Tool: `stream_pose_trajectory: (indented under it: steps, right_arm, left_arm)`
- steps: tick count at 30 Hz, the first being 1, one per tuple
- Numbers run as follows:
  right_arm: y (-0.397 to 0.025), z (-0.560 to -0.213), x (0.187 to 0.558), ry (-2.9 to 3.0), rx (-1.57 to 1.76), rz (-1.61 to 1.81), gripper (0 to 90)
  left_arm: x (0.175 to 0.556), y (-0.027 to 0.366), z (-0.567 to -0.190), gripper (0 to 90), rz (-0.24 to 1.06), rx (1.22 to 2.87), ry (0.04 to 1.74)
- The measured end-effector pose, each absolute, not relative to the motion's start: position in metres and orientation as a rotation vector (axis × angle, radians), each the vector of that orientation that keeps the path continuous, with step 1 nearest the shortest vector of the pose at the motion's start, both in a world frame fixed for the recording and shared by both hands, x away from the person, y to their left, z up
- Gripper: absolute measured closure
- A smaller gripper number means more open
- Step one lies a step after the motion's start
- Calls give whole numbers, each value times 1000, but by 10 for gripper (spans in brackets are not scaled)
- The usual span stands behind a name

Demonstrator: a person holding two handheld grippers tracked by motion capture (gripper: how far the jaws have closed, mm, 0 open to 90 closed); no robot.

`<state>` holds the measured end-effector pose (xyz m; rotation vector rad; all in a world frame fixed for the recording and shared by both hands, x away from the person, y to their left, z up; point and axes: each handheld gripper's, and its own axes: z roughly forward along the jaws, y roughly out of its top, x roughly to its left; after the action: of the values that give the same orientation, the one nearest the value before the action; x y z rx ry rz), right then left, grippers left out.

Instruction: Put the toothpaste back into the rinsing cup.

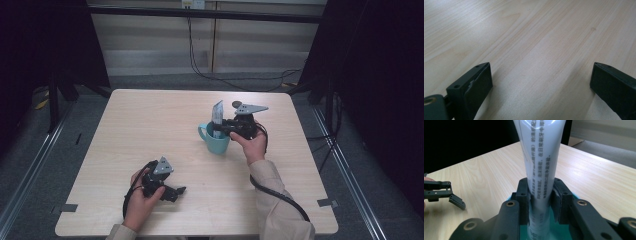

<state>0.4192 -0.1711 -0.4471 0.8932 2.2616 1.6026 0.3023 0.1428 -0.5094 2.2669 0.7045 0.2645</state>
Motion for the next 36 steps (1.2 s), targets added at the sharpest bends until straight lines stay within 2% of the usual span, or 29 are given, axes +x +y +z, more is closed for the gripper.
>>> stream_pose_trajectory:
  steps: [19, 36]
  right_arm:
    - [-176, -450, 415, 2246, 909, 1621, 695]
    - [-164, -449, 415, 2269, 865, 1631, 668]
  left_arm:
    - [302, 143, -510, 39, 264, 2267, 705]
    - [302, 143, -509, 39, 265, 2267, 704]
